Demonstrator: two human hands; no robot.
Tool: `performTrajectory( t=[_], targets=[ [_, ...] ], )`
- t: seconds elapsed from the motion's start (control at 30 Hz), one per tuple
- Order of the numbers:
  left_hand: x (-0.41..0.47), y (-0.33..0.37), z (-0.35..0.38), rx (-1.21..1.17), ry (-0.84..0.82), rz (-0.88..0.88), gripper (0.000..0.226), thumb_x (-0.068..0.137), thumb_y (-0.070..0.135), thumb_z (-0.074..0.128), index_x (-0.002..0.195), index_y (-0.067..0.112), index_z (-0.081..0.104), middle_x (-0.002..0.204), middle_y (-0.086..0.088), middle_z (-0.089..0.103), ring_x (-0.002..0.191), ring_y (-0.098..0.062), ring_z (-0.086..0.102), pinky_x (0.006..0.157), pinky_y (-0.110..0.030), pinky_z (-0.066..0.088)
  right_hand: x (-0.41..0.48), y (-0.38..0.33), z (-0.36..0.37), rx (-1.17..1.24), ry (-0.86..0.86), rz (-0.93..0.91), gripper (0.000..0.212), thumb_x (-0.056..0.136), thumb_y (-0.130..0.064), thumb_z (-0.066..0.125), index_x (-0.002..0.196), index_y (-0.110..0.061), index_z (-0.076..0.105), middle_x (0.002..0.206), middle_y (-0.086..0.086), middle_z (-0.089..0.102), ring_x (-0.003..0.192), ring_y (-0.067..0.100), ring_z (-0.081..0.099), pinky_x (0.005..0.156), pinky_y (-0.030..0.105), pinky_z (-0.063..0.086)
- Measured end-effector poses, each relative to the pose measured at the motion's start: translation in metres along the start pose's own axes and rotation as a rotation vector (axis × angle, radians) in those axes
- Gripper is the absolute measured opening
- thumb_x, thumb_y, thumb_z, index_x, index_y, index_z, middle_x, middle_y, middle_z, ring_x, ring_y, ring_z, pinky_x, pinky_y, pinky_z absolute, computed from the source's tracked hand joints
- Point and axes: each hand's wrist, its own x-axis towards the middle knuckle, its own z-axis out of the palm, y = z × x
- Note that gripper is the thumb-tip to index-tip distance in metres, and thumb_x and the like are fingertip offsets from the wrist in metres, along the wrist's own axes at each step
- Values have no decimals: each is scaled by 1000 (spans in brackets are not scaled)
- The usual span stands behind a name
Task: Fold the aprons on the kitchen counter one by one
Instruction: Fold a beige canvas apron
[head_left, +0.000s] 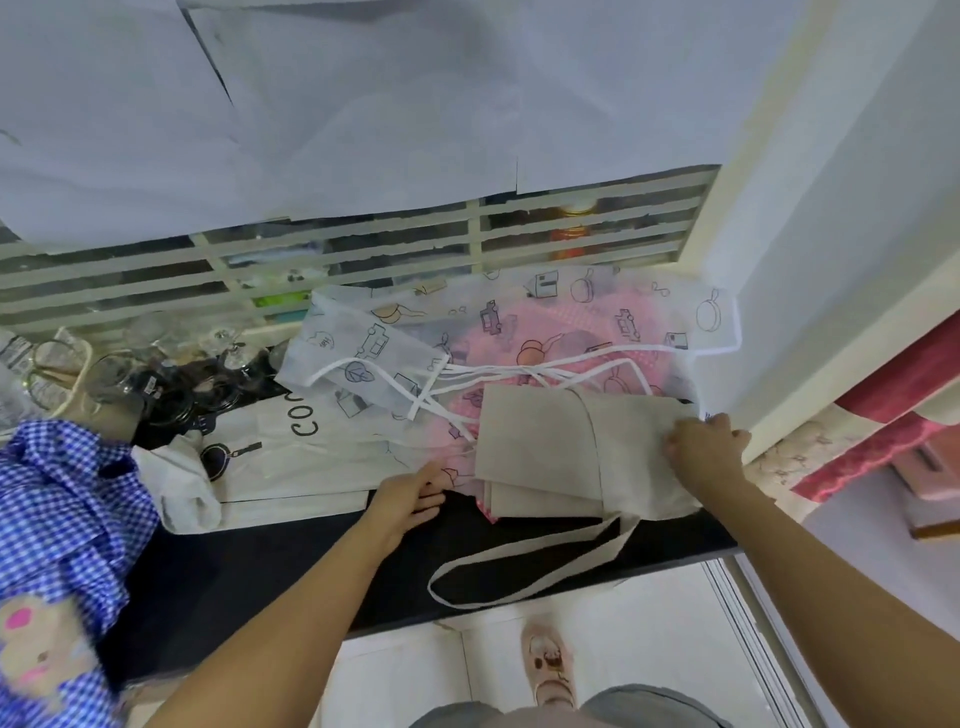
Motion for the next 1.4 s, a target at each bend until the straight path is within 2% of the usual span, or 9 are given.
performTrajectory(
  t=[0.1, 0.23, 0.37, 0.57, 0.77, 0.93, 1.07, 1.27, 1.4],
  targets=[
    [6, 7, 12, -383, 45, -115, 32, 87, 27, 69, 104, 5, 54, 106, -12, 55, 108, -24, 53, 99, -35, 46, -6, -18, 0, 70, 177, 28, 28, 85, -9, 53, 109, -16, 65, 123, 7, 54, 114, 30, 43, 93, 39, 33],
    [15, 15, 23, -517, 98, -176, 38, 82, 24, 75, 111, 12, 54, 118, -12, 51, 118, -23, 50, 97, -33, 45, -26, -53, 6, 335, 78, -497, 49, 87, -27, 64, 134, -22, 48, 145, 5, 39, 133, 25, 35, 108, 38, 29],
    [20, 18, 27, -521, 284, -133, 39, 80, 25, 76, 108, 3, 59, 88, -7, 59, 73, -17, 56, 65, -27, 50, -45, -86, 36, 186, -66, -695, 68, 84, -29, 69, 143, -25, 35, 156, 4, 19, 143, 29, 18, 116, 44, 24],
    [13, 11, 32, -445, 302, -156, 16, 82, 20, 70, 86, 8, 59, 66, -5, 54, 52, -12, 40, 39, -20, 32, -42, -90, 59, 196, 158, -695, 41, 53, -20, 92, 83, -22, 65, 115, 8, 62, 100, 27, 64, 80, 35, 57],
    [12, 14, 47, -461, 83, -173, 16, 82, 16, 74, 90, 7, 64, 92, -11, 63, 82, -18, 61, 85, -27, 51, -43, -77, 61, 437, 181, -779, 22, 71, -8, 81, 75, -18, 62, 118, 9, 63, 113, 33, 58, 88, 37, 50],
    [14, 23, 48, -514, 127, -142, 15, 88, 8, 63, 73, 8, 62, 77, -5, 59, 71, -15, 56, 70, -23, 48, -46, -62, 63, 392, 37, -774, 10, 79, -19, 75, 84, -19, 66, 136, 6, 53, 134, 33, 40, 106, 47, 40],
    [16, 38, 52, -620, 179, 2, 17, 97, 8, 46, 83, 7, 56, 74, -8, 66, 69, -19, 59, 72, -31, 49, -48, -67, 56, 381, -131, -723, 21, 88, -36, 63, 103, -22, 65, 153, -5, 29, 146, 18, 11, 114, 24, 7],
    [-7, 55, 85, 338, 303, 815, 22, 100, 15, 43, 83, 7, 55, 85, -4, 47, 75, -16, 44, 67, -24, 33, -42, -78, 19, 702, -293, -465, 25, 87, -40, 65, 105, -22, 63, 121, -5, 55, 115, 14, 50, 103, 27, 37],
    [-5, 50, 100, 993, 21, 1010, 20, 101, 14, 40, 103, 9, 60, 102, -7, 61, 89, -21, 58, 81, -30, 44, -43, -82, -9, 680, 234, -476, 19, 83, -24, 72, 92, -15, 60, 90, -6, 53, 76, 11, 50, 73, 32, 51]
  ],
)
